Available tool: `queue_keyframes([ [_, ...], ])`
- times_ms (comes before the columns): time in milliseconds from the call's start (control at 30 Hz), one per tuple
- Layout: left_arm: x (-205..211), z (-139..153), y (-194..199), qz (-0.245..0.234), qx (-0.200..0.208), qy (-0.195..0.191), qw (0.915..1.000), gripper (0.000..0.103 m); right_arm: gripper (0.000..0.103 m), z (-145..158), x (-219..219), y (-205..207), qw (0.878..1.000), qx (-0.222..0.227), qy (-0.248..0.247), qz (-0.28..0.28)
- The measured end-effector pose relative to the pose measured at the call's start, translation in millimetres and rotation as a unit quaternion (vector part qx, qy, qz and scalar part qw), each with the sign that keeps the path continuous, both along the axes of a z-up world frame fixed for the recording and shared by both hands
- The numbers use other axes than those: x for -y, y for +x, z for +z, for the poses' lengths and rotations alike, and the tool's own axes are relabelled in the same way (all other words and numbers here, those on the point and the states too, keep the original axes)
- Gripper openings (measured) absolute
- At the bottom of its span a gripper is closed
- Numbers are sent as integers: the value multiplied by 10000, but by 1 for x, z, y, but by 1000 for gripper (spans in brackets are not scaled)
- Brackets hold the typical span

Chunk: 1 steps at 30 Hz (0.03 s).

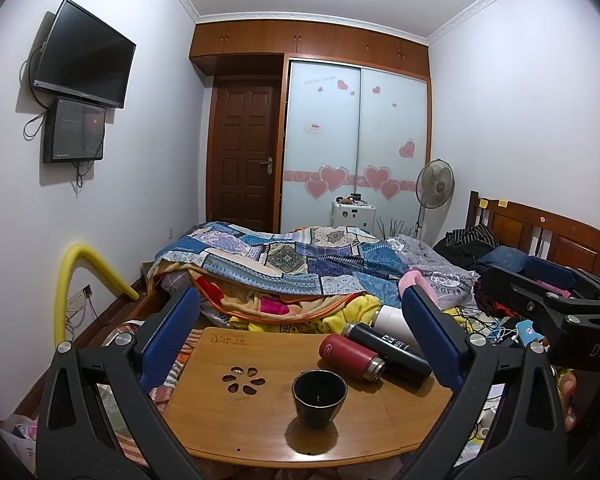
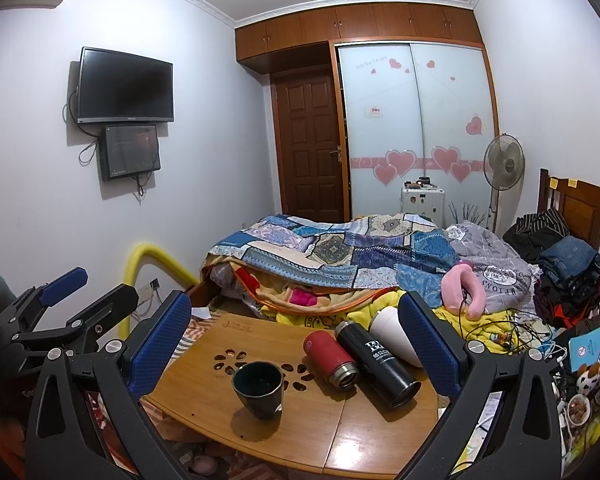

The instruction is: Flip cup upright

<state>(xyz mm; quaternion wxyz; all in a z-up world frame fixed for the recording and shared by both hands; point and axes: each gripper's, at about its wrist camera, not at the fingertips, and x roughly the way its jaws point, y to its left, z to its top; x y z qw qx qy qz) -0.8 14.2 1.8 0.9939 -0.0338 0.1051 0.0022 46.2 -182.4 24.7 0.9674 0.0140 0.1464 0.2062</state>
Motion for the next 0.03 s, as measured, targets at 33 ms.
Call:
queue_keyframes([
  [33, 0, 0, 0, -4, 0, 4, 10000, 102, 103, -1, -1, 0, 10000, 9, -1, -6],
])
